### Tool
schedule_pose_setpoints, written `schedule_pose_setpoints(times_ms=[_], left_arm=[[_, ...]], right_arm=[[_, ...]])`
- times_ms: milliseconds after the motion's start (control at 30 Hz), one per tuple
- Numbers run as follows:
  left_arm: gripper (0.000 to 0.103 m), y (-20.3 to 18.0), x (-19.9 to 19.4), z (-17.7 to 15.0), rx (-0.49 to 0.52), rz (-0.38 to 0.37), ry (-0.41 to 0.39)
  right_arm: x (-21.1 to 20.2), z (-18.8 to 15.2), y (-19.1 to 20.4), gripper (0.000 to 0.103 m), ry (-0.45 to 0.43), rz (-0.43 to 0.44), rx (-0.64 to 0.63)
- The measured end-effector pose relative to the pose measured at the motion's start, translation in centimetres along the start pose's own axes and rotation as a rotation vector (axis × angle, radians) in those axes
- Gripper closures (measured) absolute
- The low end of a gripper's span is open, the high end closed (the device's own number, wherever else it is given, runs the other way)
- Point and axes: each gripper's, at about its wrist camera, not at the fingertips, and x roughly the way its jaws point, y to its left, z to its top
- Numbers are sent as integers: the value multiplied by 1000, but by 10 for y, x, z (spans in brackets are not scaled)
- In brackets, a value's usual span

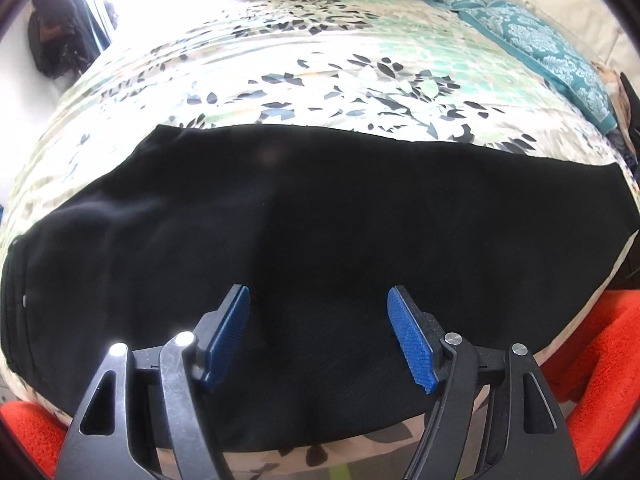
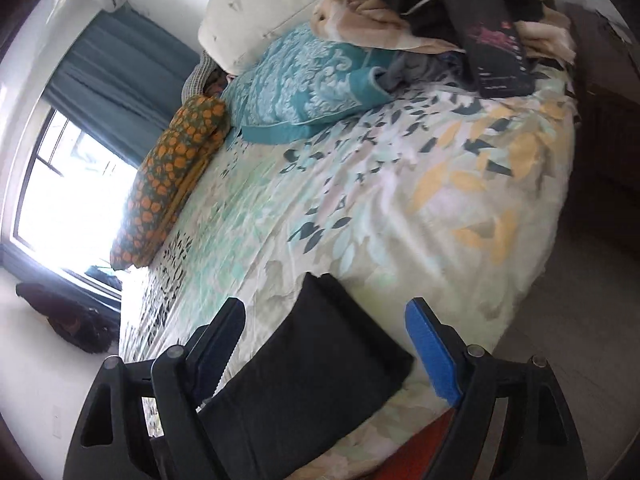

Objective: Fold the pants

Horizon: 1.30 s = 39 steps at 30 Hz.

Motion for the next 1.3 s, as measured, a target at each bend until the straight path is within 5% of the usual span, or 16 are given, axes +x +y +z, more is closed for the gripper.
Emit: schedule_pose_setpoints(times_ms=[233,500,567,700,800,1067,1300], left_arm=[[29,-25,0,0,48,-10,2],[29,-60,-29,7,136,-71,-75],[29,-76,-25,2,184,-79,-70],[29,-102,8,-12,282,-61,24],[28,-94,15,-9,215,-90,35],[29,-21,-14,17,-39,-150,0],[29,57,-20,0,-232,-128,-15]], right_arm=[[31,-37,-53,29,204,209,177],[61,-48,-53,45,196,222,163],[63,-48,-54,81,192,187,137],[58,-49,-55,82,184,174,92],[50,-49,-44,82,158,179,67],[3,-73,89,83,178,389,-195],[43,-218,211,82,386,480,-344]])
